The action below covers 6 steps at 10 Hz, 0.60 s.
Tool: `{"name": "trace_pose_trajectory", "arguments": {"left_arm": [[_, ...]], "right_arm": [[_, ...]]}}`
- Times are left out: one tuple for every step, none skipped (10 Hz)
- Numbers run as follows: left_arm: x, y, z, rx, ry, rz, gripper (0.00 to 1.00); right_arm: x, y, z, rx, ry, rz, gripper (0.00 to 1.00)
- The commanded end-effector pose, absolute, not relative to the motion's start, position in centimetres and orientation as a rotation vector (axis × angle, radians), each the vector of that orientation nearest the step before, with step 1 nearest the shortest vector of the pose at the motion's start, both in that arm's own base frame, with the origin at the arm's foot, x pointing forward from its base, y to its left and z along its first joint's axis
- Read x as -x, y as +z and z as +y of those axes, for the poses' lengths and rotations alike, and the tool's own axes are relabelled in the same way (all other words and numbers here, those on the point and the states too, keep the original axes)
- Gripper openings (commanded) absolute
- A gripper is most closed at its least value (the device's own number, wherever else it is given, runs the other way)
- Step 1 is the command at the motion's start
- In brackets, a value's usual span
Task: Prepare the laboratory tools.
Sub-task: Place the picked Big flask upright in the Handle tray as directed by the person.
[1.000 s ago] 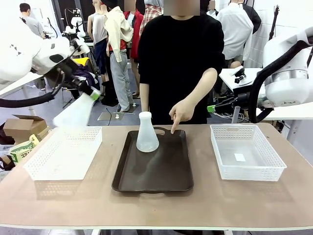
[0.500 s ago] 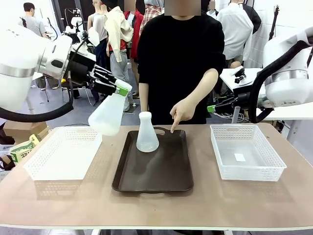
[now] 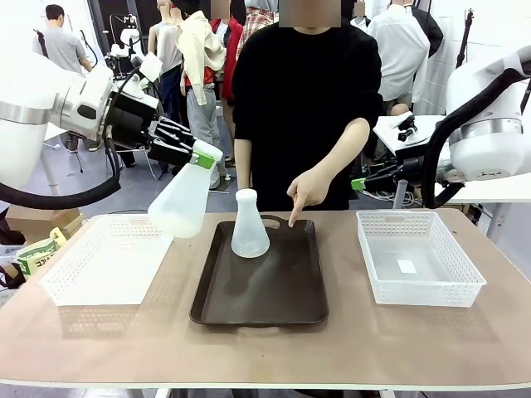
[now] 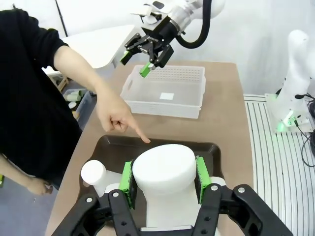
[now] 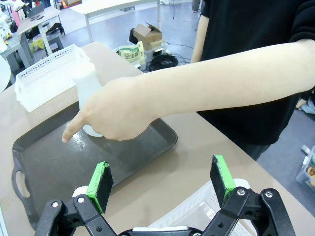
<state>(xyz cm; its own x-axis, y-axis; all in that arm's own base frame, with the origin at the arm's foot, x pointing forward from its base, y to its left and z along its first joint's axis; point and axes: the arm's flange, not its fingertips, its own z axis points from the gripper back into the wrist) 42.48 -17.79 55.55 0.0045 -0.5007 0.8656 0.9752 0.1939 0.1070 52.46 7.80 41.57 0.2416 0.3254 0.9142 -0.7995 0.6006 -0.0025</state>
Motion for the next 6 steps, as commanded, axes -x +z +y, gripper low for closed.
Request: {"name": "trace_pose_trajectory", "arguments": {"left_arm": [[-43.6,53.6,-17.3,0.729,-1.326,-1.006,0.0],[-44.2,51.1,-18.8,0.837,-1.347,-1.016,0.0],[-44.3,48.8,-20.6,0.884,-1.399,-1.019,0.0],[-44.4,47.0,-22.0,0.91,-1.446,-1.044,0.0],[-44.9,45.4,-23.0,0.897,-1.486,-1.046,0.0],[-45.6,43.7,-23.7,0.913,-1.503,-1.03,0.0]], "right_arm": [[-52.4,41.5,7.7,-0.532,0.819,-1.055,1.0],[-52.4,41.5,7.7,-0.532,0.819,-1.055,1.0],[-52.4,41.5,7.7,-0.532,0.819,-1.055,1.0],[-52.4,41.5,7.7,-0.532,0.819,-1.055,1.0],[-52.4,41.5,7.7,-0.532,0.819,-1.055,1.0],[-52.4,41.5,7.7,-0.532,0.819,-1.055,1.0]]}}
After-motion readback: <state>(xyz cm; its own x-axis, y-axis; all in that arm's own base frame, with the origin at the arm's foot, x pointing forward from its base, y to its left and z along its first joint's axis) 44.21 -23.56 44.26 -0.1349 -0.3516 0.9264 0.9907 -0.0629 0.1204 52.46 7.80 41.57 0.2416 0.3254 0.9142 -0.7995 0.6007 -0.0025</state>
